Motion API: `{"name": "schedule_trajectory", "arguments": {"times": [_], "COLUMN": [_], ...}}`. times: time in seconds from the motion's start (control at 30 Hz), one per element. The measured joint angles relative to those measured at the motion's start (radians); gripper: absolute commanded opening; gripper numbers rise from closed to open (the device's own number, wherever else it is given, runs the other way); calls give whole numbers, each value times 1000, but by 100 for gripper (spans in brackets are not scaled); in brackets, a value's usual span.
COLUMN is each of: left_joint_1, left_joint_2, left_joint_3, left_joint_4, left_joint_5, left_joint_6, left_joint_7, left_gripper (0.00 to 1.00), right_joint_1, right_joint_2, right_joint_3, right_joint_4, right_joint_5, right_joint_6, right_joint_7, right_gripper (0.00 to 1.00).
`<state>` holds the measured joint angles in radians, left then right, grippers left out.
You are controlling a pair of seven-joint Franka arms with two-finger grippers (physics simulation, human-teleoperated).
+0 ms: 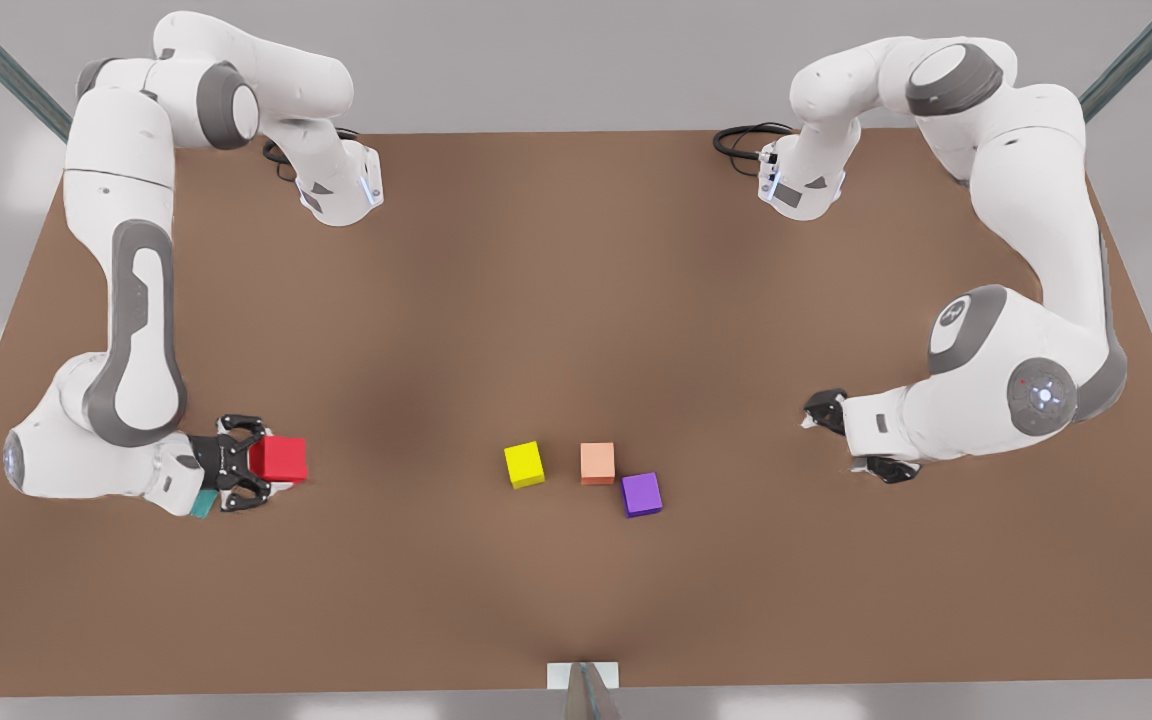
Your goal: Pick up red wooden cube and pass to hand red wooden cube and place in blue wooden cube
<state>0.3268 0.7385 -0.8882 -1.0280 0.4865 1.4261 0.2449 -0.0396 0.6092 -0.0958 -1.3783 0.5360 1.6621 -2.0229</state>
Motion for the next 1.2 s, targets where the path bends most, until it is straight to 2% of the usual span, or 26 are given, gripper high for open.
{"name": "schedule_trajectory", "arguments": {"times": [0.03, 0.07, 0.1, 0.17, 0.4, 0.7, 0.9, 1.13, 1.17, 1.2], "left_joint_1": [-143, -289, -362, -418, -438, -431, -430, -430, -430, -430], "left_joint_2": [-175, -310, -383, -429, -415, -402, -394, -384, -383, -382], "left_joint_3": [334, 605, 740, 838, 838, 838, 838, 838, 838, 838], "left_joint_4": [-134, -240, -283, -307, -309, -310, -310, -312, -312, -312], "left_joint_5": [-71, -157, -227, -318, -449, -473, -474, -475, -475, -475], "left_joint_6": [-10, -11, -21, -43, -69, -77, -78, -79, -79, -79], "left_joint_7": [-16, -26, -35, -53, -102, -142, -159, -173, -175, -176], "left_gripper": [100, 100, 100, 100, 100, 100, 100, 100, 100, 100], "right_joint_1": [0, 0, -1, 0, 1, -34, -55, -60, -60, -59], "right_joint_2": [-16, -34, -56, -76, -82, -35, 7, 28, 30, 31], "right_joint_3": [-13, -27, -39, -48, -51, -54, -54, -53, -53, -53], "right_joint_4": [-7, -28, -63, -95, -248, -335, -336, -335, -335, -335], "right_joint_5": [-74, -141, -204, -322, -569, -618, -619, -613, -613, -614], "right_joint_6": [-15, -28, -38, -38, 231, 618, 741, 794, 798, 802], "right_joint_7": [18, 39, 63, 114, 327, 575, 684, 770, 780, 791], "right_gripper": [54, 55, 56, 56, 58, 58, 58, 59, 100, 100]}}
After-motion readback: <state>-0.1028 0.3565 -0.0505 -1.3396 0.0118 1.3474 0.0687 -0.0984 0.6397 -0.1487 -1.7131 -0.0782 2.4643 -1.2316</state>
